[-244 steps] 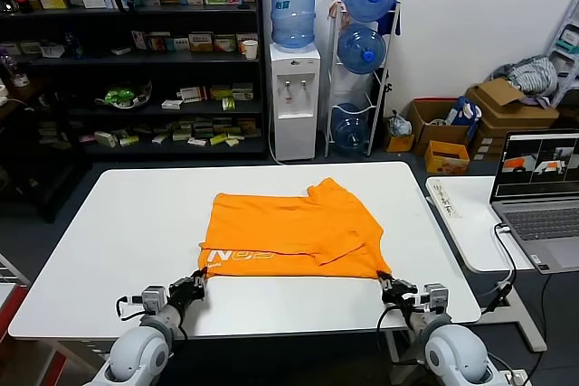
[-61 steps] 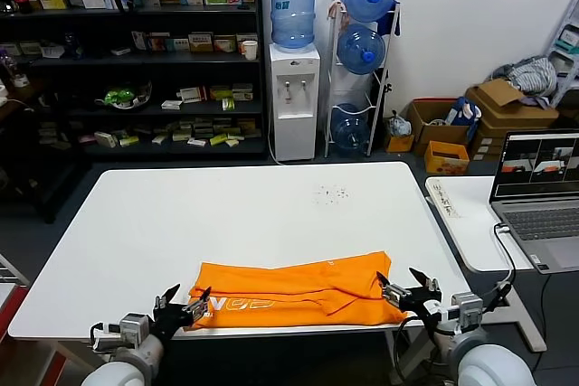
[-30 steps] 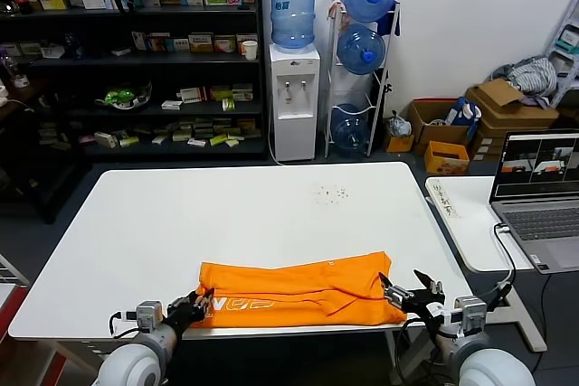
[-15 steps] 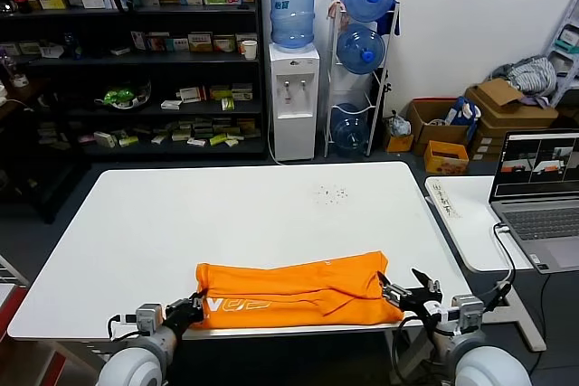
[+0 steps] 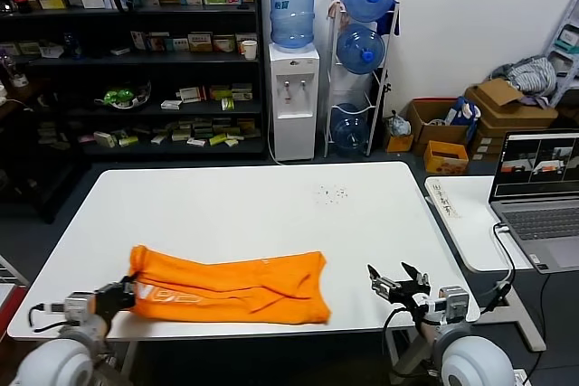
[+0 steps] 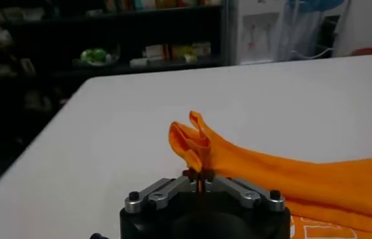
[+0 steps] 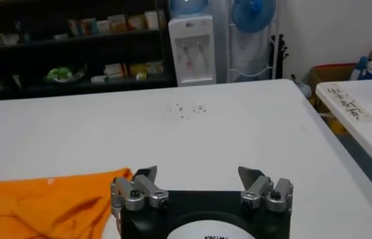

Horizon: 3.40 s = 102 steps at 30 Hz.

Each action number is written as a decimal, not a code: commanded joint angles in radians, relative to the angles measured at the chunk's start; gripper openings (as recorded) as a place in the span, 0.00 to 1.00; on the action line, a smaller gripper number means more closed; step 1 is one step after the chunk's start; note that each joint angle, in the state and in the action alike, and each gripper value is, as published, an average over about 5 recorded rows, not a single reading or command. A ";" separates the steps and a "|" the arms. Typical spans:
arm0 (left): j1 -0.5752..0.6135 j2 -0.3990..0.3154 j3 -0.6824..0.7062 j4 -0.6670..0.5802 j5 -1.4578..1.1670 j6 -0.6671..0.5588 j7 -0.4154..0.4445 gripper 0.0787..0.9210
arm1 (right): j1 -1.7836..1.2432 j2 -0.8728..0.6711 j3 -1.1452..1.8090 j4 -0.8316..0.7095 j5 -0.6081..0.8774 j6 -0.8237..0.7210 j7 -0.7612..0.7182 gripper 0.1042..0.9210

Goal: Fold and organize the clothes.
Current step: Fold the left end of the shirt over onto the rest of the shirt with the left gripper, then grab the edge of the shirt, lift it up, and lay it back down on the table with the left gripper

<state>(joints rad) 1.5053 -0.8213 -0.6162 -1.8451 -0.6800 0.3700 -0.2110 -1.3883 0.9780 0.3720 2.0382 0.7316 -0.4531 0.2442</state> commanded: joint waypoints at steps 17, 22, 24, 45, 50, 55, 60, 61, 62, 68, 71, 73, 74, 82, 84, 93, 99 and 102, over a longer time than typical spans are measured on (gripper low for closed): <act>0.027 0.014 0.125 -0.271 -0.132 0.062 -0.043 0.05 | 0.016 0.045 -0.024 -0.017 -0.028 -0.008 0.008 0.88; -0.067 -0.043 0.261 -0.303 -0.176 0.102 -0.108 0.05 | 0.000 0.059 -0.019 -0.015 -0.041 -0.008 0.008 0.88; -0.102 -0.059 0.292 -0.297 -0.180 0.104 -0.119 0.05 | -0.005 0.066 -0.020 -0.015 -0.047 -0.008 0.008 0.88; -0.286 -0.158 0.414 -0.116 -0.113 0.112 -0.168 0.05 | -0.002 0.082 -0.033 -0.013 -0.050 -0.018 0.012 0.88; -0.295 -0.168 0.409 -0.081 -0.091 0.107 -0.148 0.08 | -0.004 0.080 -0.032 -0.009 -0.046 -0.020 0.012 0.88; -0.263 -0.153 0.392 -0.122 -0.114 0.116 -0.136 0.23 | -0.004 0.076 -0.030 -0.011 -0.043 -0.021 0.013 0.88; -0.193 -0.111 0.346 -0.231 -0.185 0.144 -0.154 0.41 | 0.000 0.076 -0.031 -0.017 -0.043 -0.020 0.013 0.88; -0.178 -0.099 0.331 -0.253 -0.199 0.150 -0.159 0.44 | 0.000 0.076 -0.031 -0.018 -0.042 -0.020 0.013 0.88; -0.164 -0.086 0.314 -0.269 -0.210 0.155 -0.163 0.48 | 0.001 0.076 -0.031 -0.018 -0.042 -0.020 0.014 0.88; -0.124 0.017 0.162 -0.138 -0.188 0.146 -0.022 0.68 | -0.007 0.076 -0.030 -0.015 -0.043 -0.017 0.011 0.88; -0.140 0.091 0.122 -0.013 -0.210 0.135 0.117 0.78 | -0.011 0.076 -0.028 -0.012 -0.044 -0.015 0.010 0.88; -0.160 0.134 0.123 0.066 -0.227 0.133 0.181 0.83 | -0.013 0.076 -0.028 -0.012 -0.045 -0.015 0.009 0.88; -0.169 0.148 0.129 0.102 -0.230 0.133 0.202 0.86 | -0.014 0.076 -0.027 -0.011 -0.045 -0.015 0.009 0.88; -0.212 0.154 0.170 0.240 -0.227 0.141 0.267 0.88 | -0.021 0.078 -0.022 -0.011 -0.045 -0.015 0.008 0.88; -0.221 0.145 0.171 0.255 -0.231 0.140 0.268 0.88 | -0.024 0.076 -0.020 -0.011 -0.044 -0.016 0.008 0.88; -0.228 0.134 0.167 0.259 -0.288 0.154 0.254 0.88 | -0.021 0.075 -0.024 -0.017 -0.042 -0.019 0.009 0.88; -0.228 0.127 0.175 0.245 -0.310 0.163 0.243 0.88 | -0.020 0.076 -0.027 -0.018 -0.042 -0.021 0.009 0.88; -0.231 0.121 0.184 0.243 -0.305 0.163 0.238 0.88 | -0.023 0.075 -0.025 -0.016 -0.042 -0.020 0.009 0.88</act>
<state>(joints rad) 1.2815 -0.7079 -0.4356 -1.6350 -0.9615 0.5291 0.0059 -1.4100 1.0542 0.3465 2.0204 0.6887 -0.4733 0.2529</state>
